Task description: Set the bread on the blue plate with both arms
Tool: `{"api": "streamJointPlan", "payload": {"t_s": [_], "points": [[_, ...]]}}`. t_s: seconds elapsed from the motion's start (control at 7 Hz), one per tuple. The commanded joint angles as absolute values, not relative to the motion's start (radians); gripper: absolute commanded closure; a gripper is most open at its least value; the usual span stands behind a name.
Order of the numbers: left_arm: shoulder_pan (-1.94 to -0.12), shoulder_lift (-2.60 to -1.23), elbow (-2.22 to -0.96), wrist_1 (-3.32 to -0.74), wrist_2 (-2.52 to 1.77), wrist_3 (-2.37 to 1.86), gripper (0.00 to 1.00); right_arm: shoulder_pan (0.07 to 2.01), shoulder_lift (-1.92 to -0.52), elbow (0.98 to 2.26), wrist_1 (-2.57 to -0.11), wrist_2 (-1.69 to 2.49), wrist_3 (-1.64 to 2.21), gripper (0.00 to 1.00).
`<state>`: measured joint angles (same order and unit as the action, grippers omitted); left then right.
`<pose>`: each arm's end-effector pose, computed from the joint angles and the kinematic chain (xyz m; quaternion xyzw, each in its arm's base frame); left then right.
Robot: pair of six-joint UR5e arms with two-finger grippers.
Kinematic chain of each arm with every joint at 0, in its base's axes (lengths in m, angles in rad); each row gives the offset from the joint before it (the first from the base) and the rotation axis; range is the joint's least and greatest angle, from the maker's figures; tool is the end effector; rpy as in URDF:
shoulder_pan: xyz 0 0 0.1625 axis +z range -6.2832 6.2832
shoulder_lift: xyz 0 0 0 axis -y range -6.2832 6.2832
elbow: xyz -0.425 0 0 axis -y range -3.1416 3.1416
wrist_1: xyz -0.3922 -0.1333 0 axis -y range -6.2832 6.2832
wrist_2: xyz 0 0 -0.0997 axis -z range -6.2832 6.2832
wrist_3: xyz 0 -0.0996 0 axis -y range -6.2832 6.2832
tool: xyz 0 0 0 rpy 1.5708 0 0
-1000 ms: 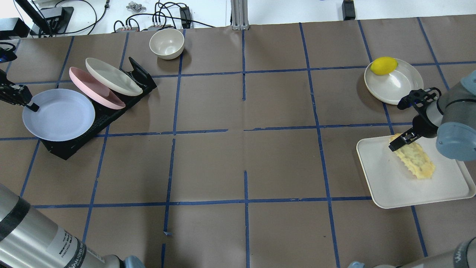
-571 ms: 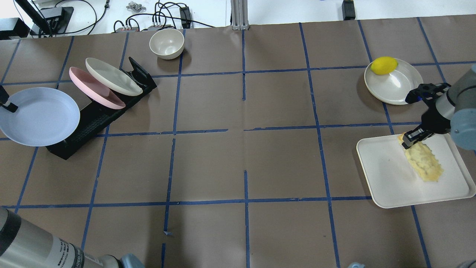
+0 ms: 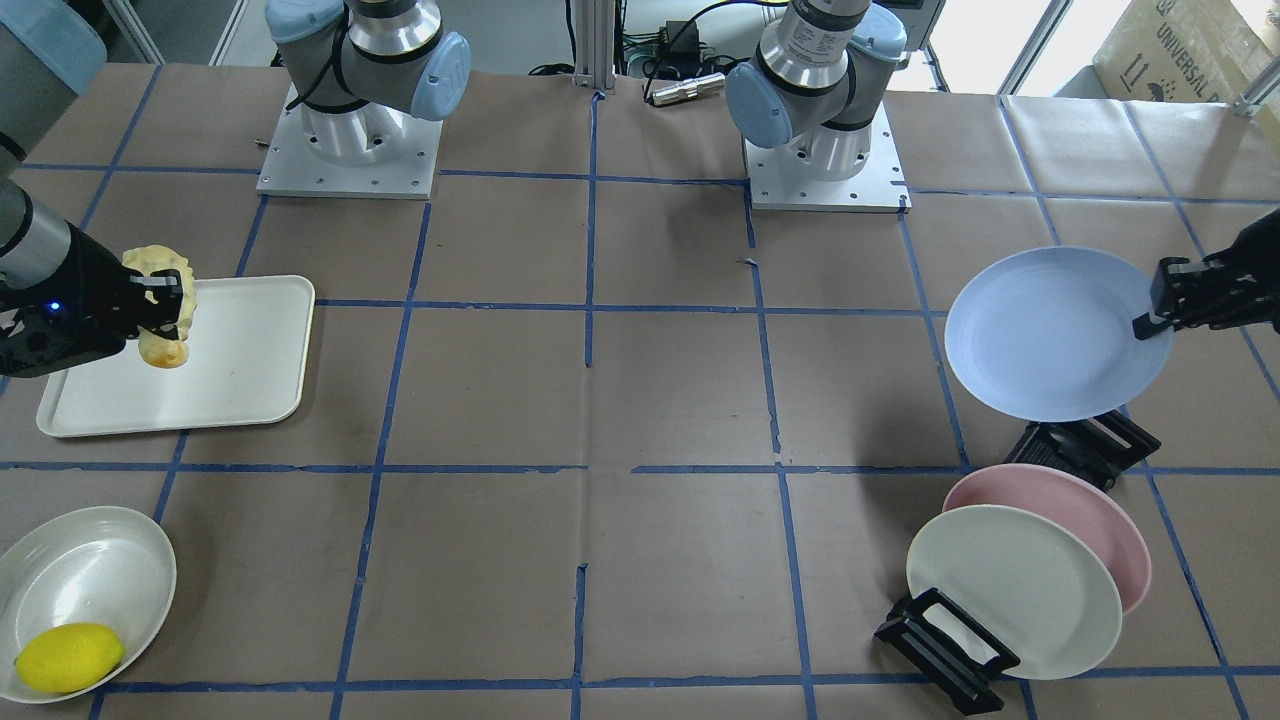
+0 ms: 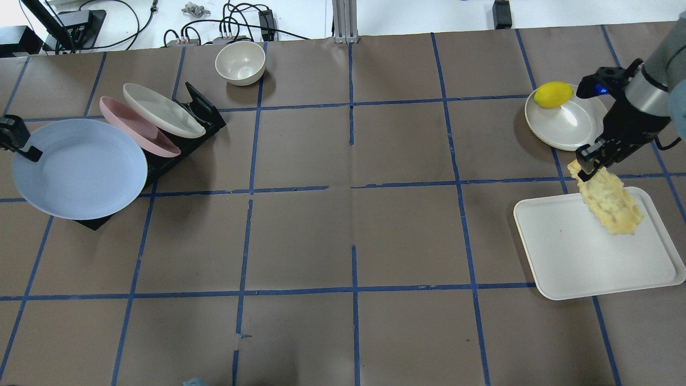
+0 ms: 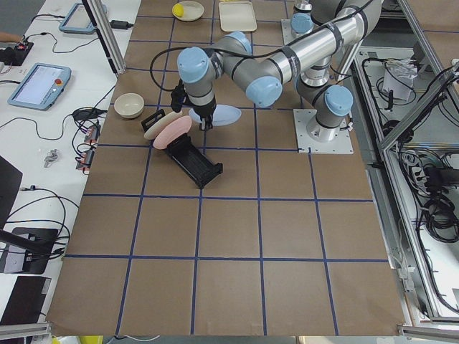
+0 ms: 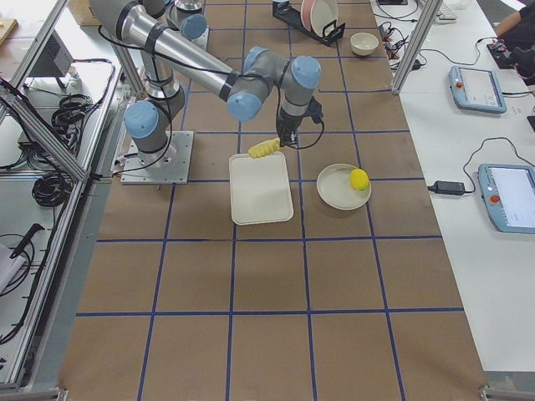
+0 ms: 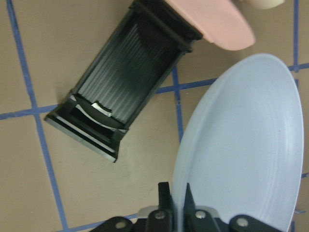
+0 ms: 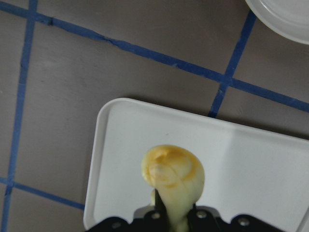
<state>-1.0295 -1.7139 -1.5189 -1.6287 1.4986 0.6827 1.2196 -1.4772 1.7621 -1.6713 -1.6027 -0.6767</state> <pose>0.1553 -0.5309 0.4344 -0.0677 -0.9943 -0.0402 0.0722 -0.0484 -0.5104 0.3593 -0.1628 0.9822 0.0880 0.0314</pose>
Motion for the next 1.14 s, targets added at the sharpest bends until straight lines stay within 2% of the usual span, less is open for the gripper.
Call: {"api": "streamJointPlan", "payload": {"t_s": [0.0,0.43,0.71,1.0], "points": [[-1.283,-1.695,-1.542,-1.628,1.488,0.409,0.94,1.317,-1.494,1.608,-1.435,-1.611,-0.558,0.86],[-1.512,-1.797,-1.592,-1.475,1.361,0.280,0.94,1.471,-1.514,1.578,-1.393,-1.609,-0.363,0.86],[-1.634,-1.944,-1.628,-1.213,1.280,0.174,0.94,1.488,-1.522,1.582,-1.393,-1.609,-0.351,0.86],[-1.707,-2.012,-1.635,-1.117,1.269,0.060,0.94,1.496,-1.511,1.592,-1.402,-1.588,-0.295,0.86]]}}
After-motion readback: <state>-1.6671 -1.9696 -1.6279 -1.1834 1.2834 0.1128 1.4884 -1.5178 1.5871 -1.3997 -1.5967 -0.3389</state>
